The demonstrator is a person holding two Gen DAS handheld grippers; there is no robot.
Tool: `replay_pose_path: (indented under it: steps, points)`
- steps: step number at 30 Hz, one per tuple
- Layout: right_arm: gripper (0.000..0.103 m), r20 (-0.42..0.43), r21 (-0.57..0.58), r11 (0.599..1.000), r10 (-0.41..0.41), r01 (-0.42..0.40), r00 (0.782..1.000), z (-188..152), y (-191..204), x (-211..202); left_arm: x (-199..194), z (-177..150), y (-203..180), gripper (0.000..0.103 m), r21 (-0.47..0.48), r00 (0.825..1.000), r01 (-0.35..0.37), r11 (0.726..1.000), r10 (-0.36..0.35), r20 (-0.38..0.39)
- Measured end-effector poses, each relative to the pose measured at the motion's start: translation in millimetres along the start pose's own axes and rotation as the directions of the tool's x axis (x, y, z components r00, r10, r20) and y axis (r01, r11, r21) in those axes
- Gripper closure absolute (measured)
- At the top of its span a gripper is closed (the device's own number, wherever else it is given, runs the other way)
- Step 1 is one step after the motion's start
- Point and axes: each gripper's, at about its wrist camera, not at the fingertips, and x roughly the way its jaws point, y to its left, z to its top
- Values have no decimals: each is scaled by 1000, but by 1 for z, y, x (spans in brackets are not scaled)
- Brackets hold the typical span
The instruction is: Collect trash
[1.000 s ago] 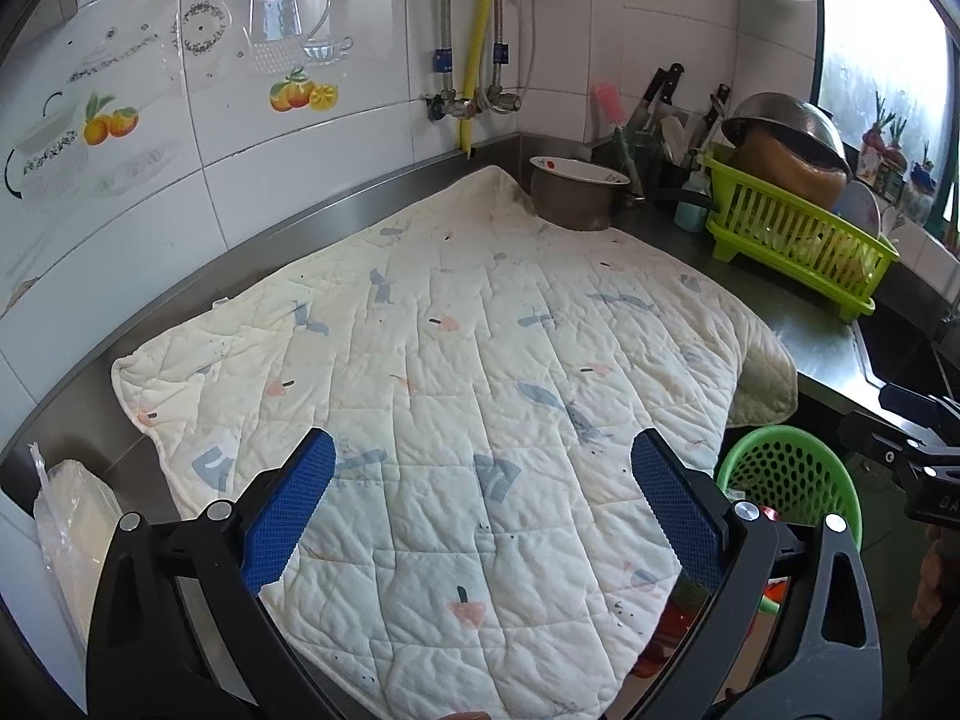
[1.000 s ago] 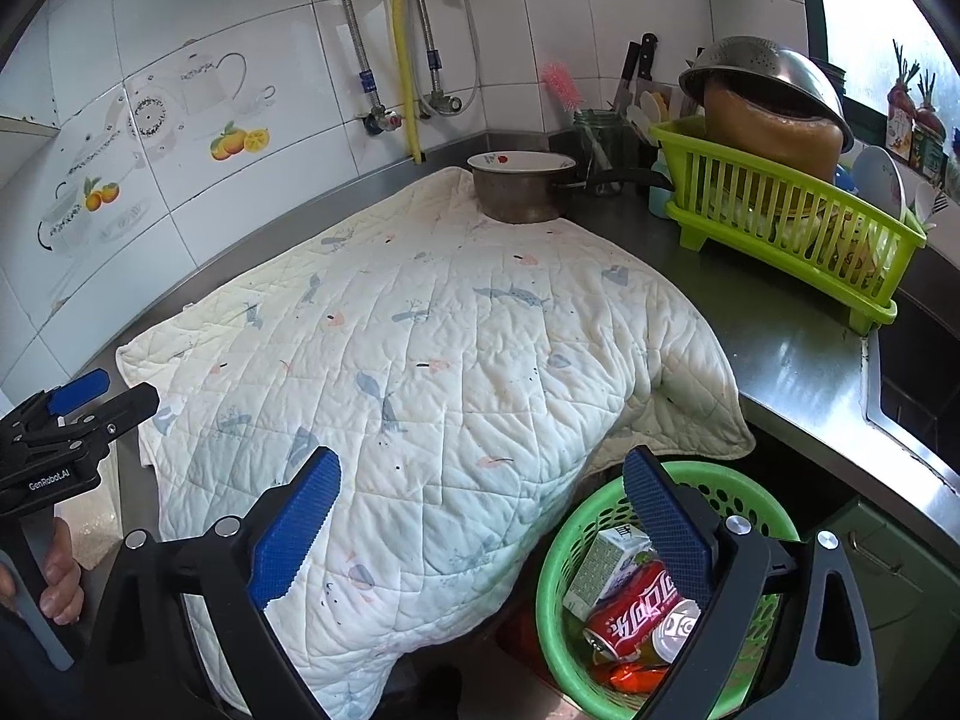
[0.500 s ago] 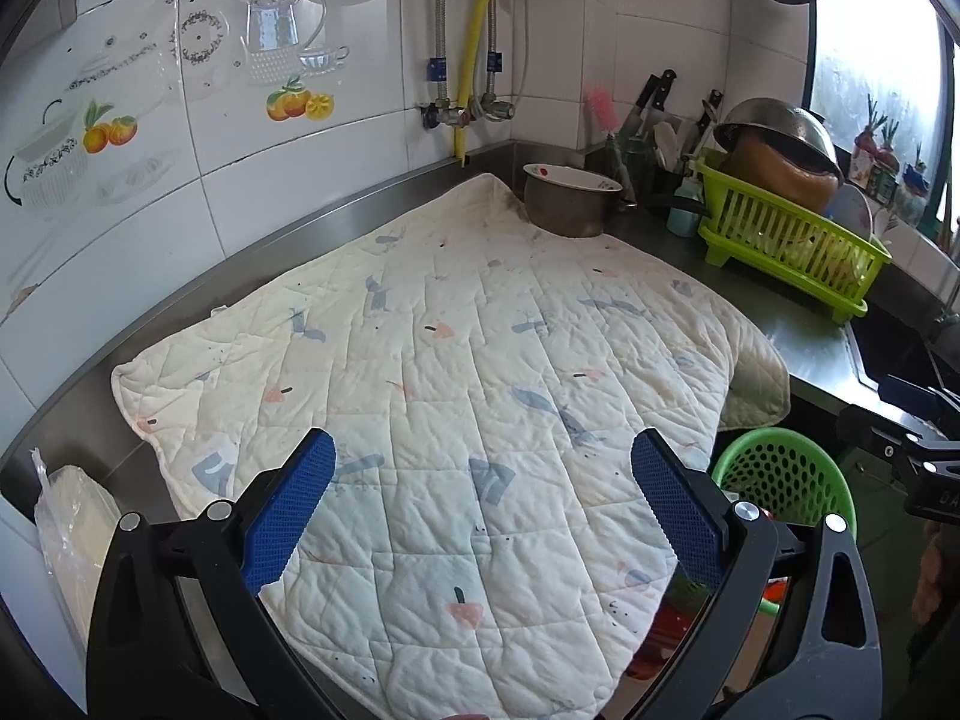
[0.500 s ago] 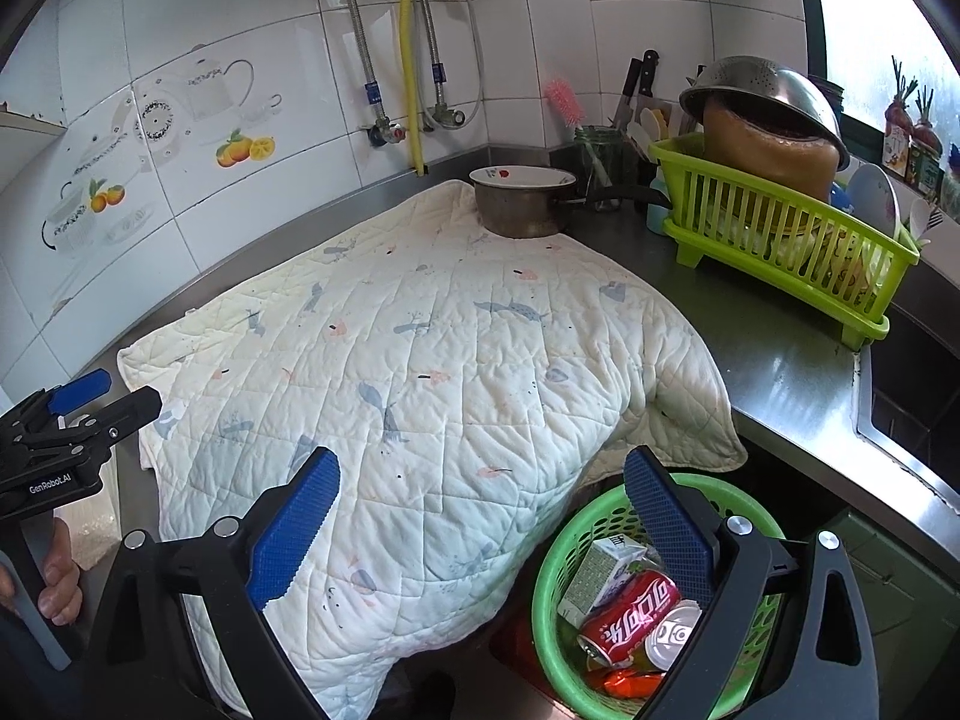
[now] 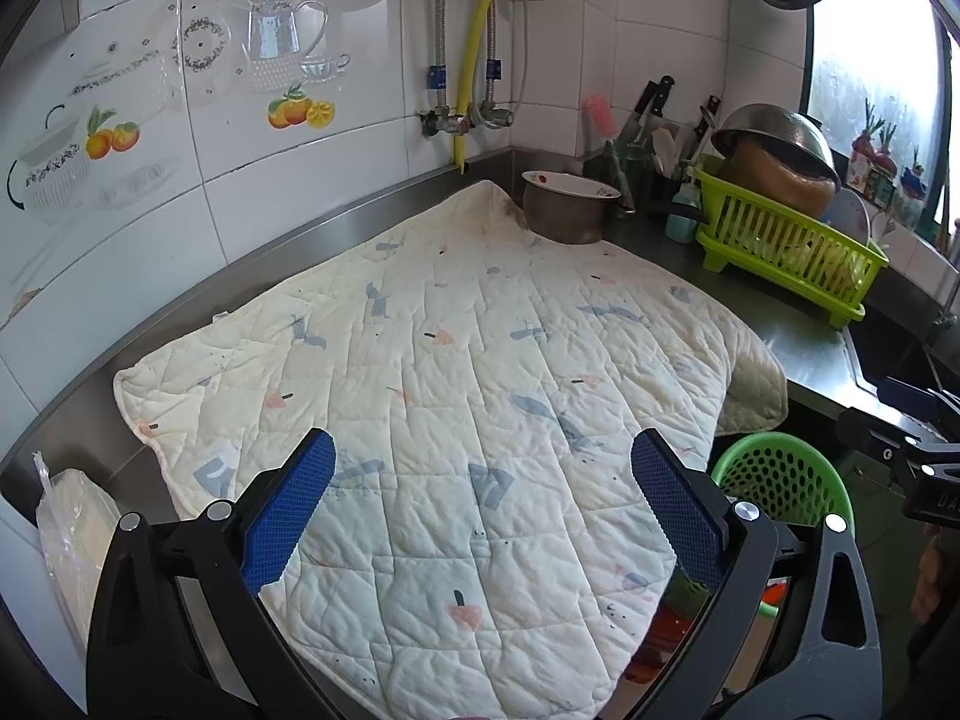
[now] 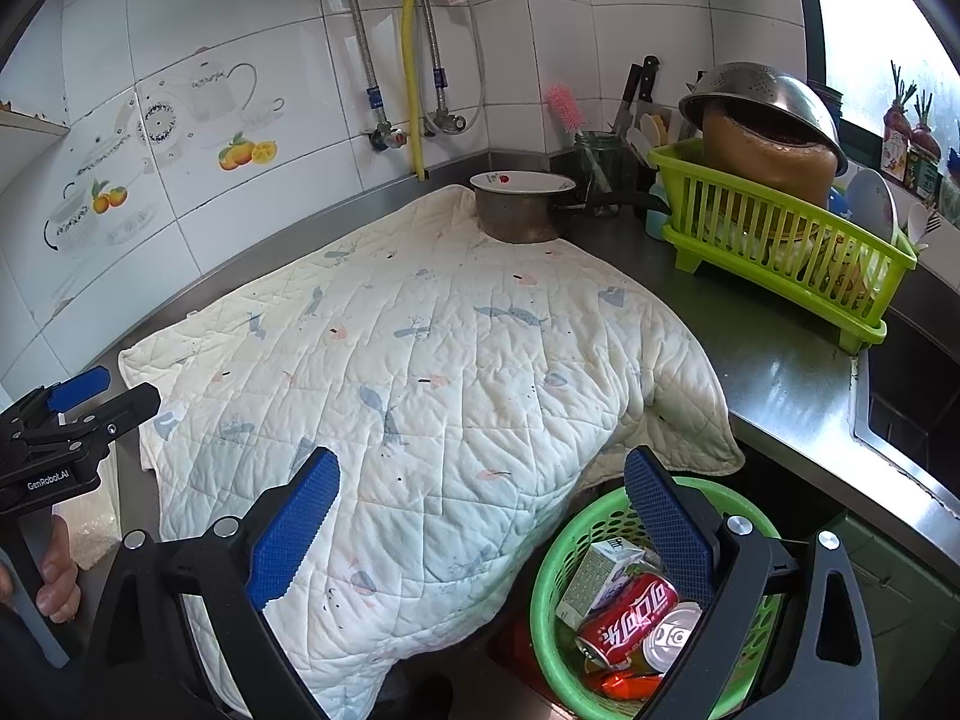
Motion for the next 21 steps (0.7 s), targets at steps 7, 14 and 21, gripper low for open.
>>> replay_pose_path:
  steps: [7,14,21]
  points:
    - [10,3,0,1000,-1,1,1000,0,0,-2,0,0,0,5,-1,1000,4,1000,-4,3]
    - [10,4,-3,1000,-2,2,1000,-1,0,-2,-5,-1,0,5,0,1000,10,1000,-10,16]
    - [10,5,-2,1000,-2,2,1000,-1,0,-3,-8,-1,2,6,-7,1000,2,1000,-2,26]
